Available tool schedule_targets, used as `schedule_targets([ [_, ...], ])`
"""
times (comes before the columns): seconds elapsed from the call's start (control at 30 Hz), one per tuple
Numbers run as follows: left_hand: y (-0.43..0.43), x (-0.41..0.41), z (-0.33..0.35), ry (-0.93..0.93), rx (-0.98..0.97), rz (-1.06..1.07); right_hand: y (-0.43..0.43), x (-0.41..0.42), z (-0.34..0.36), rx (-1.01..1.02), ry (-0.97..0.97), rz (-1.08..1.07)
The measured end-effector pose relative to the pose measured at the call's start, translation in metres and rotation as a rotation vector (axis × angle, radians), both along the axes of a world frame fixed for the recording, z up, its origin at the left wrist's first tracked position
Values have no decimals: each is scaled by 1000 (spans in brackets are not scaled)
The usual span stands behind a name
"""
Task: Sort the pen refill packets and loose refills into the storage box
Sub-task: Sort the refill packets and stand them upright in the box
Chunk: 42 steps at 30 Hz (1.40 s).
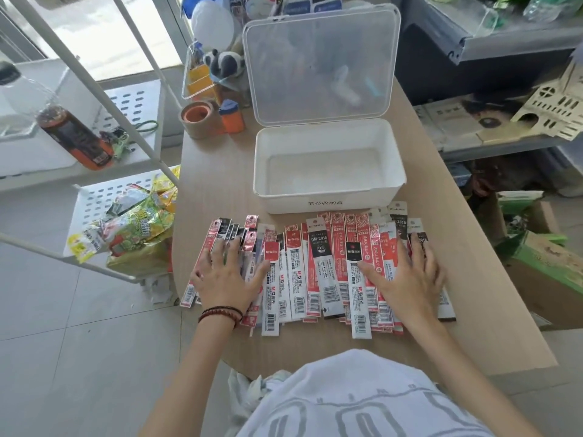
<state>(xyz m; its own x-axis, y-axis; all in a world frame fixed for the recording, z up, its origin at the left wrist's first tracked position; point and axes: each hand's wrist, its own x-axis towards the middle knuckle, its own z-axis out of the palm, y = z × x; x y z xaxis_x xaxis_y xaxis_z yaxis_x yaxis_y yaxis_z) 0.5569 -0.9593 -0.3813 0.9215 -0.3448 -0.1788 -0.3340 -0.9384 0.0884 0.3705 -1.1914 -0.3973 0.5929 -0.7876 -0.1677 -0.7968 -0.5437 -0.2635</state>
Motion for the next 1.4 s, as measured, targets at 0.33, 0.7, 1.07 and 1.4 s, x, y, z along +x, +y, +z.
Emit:
schedule_targets([
  [0.33,-24,-37,4,38,16,-17,1,1,1,-22,-3,-20],
  [0.7,-52,-58,7,50,-183,-77,0,3,17,22,15,1],
  [1.07,-34,-61,2,120,-139,-140,5,-7,16,216,-26,87],
  [1.4,-61,-61,4,37,-139,-275,17,6,20,170,-22,134],
])
